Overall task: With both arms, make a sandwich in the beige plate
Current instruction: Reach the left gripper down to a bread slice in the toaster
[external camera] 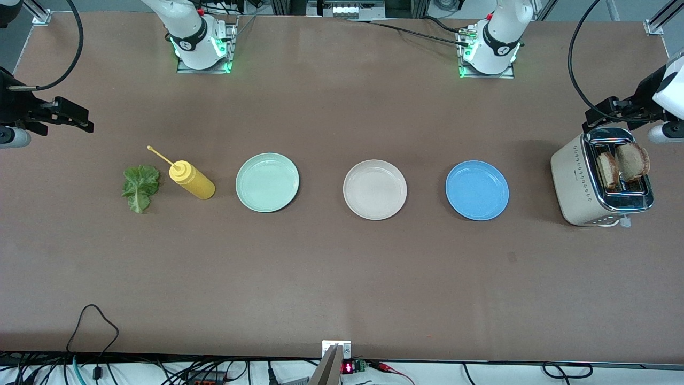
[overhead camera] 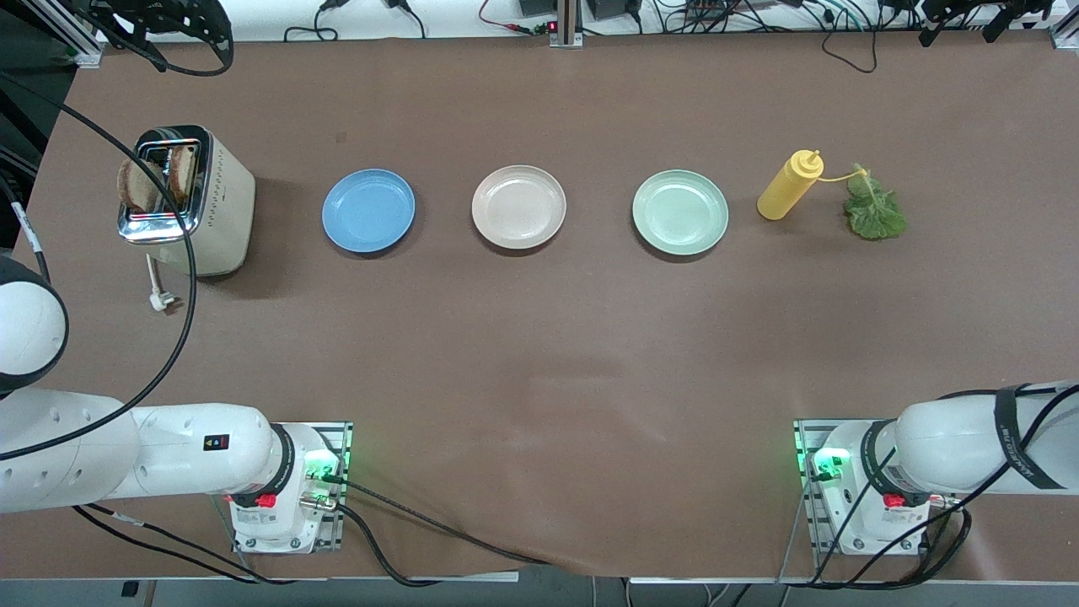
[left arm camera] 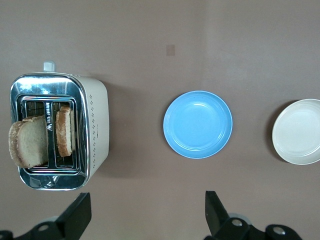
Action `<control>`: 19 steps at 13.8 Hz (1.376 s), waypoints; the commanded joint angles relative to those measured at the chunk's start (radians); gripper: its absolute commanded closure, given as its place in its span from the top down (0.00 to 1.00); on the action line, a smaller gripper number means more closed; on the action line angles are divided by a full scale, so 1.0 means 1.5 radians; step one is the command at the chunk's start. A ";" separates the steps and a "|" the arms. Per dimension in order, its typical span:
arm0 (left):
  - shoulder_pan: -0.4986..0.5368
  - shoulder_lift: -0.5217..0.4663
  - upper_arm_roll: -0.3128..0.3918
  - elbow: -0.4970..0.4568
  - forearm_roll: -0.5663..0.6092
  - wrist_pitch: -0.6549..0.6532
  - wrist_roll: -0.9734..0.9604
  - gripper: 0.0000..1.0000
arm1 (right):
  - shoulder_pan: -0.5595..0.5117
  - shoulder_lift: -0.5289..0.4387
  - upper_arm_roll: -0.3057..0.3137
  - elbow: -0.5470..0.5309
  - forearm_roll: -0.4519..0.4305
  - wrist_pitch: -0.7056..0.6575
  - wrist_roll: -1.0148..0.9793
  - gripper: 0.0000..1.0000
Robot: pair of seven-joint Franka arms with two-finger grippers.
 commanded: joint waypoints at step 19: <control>0.170 0.281 0.011 0.116 0.009 -0.080 0.044 1.00 | -0.019 0.014 -0.032 0.012 0.006 -0.044 0.000 1.00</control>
